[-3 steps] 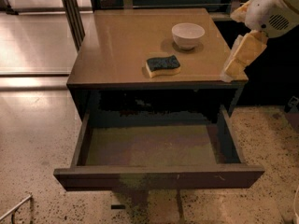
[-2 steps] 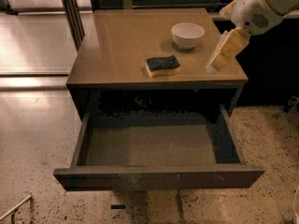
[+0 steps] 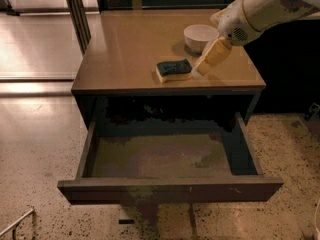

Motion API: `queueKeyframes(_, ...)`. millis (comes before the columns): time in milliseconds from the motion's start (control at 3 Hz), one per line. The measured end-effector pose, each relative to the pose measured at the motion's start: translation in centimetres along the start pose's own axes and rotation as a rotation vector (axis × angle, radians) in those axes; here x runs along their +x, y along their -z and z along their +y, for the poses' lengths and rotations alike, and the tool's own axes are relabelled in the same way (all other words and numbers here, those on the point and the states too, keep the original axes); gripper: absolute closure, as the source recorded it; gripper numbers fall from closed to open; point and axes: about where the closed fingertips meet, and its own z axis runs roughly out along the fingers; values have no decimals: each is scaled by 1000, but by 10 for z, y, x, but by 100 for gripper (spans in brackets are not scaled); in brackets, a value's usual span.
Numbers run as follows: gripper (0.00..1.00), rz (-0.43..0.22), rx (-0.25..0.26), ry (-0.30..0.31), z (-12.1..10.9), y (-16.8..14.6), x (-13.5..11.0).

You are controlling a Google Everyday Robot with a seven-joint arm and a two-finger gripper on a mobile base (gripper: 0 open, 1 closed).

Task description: Place sponge into top drawer

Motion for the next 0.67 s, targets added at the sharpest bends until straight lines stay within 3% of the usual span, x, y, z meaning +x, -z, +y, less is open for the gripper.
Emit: queueKeyframes(667,0,-81,0,-22,-14,-61,-9)
